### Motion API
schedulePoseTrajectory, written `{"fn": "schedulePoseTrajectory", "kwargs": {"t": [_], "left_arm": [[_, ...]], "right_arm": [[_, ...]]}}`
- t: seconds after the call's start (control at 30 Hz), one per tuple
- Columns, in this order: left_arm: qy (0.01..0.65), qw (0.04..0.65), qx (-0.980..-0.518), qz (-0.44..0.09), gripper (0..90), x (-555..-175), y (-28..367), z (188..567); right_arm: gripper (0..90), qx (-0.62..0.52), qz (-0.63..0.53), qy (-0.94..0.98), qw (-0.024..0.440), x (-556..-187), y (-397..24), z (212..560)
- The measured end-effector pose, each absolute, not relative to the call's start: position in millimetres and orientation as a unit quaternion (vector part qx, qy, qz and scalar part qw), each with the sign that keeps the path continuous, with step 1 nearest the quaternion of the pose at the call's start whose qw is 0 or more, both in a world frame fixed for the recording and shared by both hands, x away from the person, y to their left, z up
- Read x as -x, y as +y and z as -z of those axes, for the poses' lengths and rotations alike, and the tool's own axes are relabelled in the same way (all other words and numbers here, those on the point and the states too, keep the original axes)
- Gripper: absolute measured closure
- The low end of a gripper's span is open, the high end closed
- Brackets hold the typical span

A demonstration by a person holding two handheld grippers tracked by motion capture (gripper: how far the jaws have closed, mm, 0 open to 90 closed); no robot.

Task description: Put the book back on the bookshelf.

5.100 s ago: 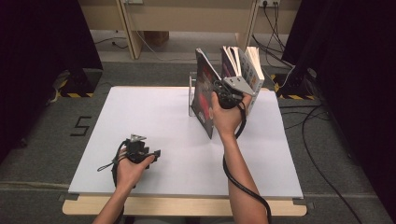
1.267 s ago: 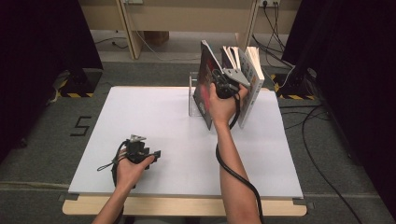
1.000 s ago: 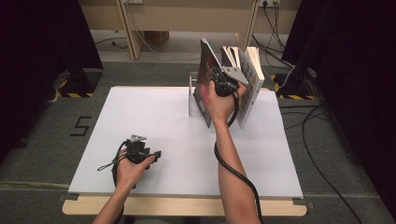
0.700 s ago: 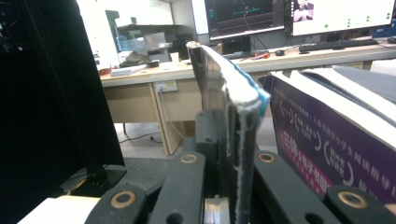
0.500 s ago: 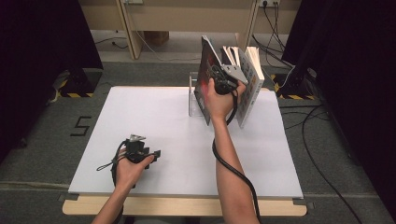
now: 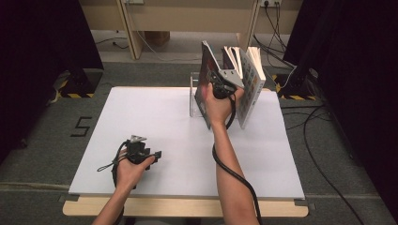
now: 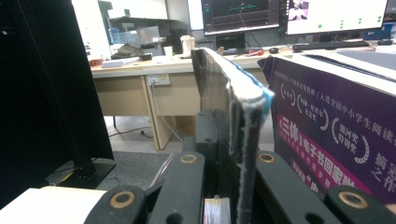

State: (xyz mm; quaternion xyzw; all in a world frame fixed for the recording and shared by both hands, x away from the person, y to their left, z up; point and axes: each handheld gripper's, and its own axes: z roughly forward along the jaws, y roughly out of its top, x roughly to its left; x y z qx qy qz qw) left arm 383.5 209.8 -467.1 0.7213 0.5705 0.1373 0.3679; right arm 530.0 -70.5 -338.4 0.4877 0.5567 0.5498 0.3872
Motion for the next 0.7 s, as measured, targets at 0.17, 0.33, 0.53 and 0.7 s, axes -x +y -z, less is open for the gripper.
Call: {"fn": "schedulePoseTrajectory", "kwargs": {"t": [0.17,0.33,0.53,0.7], "left_arm": [[0.570,0.368,-0.722,-0.137,45.1,-383.5,209.3,467.5],[0.569,0.369,-0.722,-0.138,45.1,-383.2,207.9,467.5],[0.569,0.368,-0.722,-0.139,45.1,-383.1,206.8,468.0],[0.568,0.367,-0.724,-0.137,45.1,-383.0,206.2,468.0]], "right_arm": [[85.1,-0.483,-0.547,0.562,0.390,-526.8,-71.0,339.0],[76.7,-0.476,-0.545,0.572,0.387,-524.2,-73.0,334.4],[69.2,-0.473,-0.543,0.581,0.379,-520.0,-76.9,332.6],[68.9,-0.470,-0.539,0.590,0.375,-520.0,-80.0,334.0]]}}
